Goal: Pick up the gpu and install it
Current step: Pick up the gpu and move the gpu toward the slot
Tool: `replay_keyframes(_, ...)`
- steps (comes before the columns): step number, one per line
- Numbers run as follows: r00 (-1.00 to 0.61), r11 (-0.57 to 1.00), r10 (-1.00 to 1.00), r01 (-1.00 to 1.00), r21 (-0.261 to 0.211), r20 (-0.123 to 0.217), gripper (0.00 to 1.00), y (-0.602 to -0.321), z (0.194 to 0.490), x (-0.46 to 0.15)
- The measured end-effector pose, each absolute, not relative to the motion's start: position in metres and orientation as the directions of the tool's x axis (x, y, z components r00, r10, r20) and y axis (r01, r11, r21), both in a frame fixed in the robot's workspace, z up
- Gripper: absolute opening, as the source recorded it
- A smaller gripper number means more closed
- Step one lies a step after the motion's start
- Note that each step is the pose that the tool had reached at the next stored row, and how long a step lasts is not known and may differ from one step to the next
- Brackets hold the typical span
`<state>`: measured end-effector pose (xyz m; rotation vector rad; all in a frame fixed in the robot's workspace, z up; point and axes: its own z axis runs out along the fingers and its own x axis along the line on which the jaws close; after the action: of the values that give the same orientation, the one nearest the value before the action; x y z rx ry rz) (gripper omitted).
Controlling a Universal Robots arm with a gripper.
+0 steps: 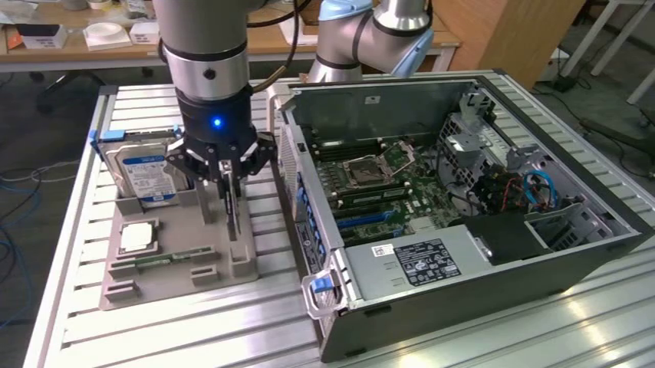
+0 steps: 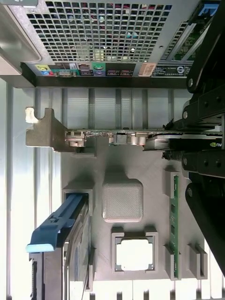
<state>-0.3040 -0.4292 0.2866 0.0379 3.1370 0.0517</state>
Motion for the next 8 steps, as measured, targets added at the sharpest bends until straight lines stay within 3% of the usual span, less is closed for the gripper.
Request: replay_keyframes(8,-1.0,0.999,0.024,0.024,0.033,-0.004,0.26,-0.429,0.305,-0.308)
